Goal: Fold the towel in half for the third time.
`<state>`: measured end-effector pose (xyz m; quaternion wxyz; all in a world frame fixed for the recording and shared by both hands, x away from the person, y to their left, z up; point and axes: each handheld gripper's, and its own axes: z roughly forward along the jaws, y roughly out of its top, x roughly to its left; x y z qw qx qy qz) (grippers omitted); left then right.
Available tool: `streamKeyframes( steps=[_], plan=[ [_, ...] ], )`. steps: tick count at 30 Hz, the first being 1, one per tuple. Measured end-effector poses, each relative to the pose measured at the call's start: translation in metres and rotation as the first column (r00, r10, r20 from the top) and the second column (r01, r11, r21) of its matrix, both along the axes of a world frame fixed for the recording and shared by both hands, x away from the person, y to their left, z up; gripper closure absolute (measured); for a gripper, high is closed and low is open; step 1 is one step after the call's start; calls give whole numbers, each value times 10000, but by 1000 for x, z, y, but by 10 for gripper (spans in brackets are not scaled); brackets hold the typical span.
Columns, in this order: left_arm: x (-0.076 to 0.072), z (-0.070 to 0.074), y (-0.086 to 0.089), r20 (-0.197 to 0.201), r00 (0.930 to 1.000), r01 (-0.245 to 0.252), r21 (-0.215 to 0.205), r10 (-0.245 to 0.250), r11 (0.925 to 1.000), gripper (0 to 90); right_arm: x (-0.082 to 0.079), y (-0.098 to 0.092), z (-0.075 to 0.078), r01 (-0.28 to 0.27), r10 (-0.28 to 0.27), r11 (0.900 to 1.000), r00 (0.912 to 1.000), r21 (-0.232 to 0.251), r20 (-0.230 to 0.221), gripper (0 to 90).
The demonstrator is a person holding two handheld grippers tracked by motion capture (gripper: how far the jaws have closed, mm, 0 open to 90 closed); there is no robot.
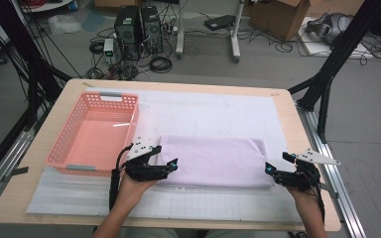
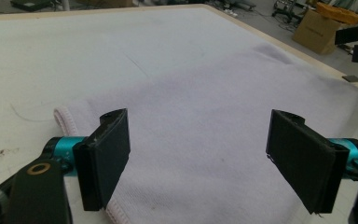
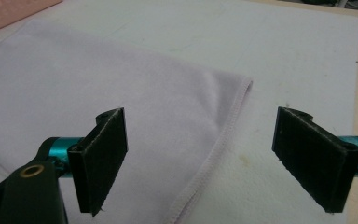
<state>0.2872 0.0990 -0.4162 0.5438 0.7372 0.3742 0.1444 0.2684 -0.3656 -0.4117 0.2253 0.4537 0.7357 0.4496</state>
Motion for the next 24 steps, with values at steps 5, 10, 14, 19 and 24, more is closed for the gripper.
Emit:
streamKeyframes(
  steps=[5, 10, 14, 19, 24],
  plan=[
    [-6, -4, -2, -307, 9993, 214, 371, -203, 9991, 232, 0, 2, 0, -106, 106, 9999, 9999, 19, -13, 167],
    [-10, -9, -5, -611, 9976, 378, 637, -339, 9972, 276, 0, 4, 0, -197, 197, 9998, 9998, -29, -29, 167],
    [-12, -15, -6, -730, 9973, 183, 1199, -95, 9926, 299, 0, 5, 0, -237, 237, 9997, 9997, 35, -15, 167],
    [-13, -22, -6, -915, 9953, -118, 2049, 311, 9787, 334, 1, 6, -2, -323, 323, 9995, 9995, 14, -67, 167],
    [-14, -23, -4, -943, 9918, -615, 2385, 862, 9692, 342, 2, 9, -3, -396, 396, 9992, 9991, -4, -156, 167]
  ],
)
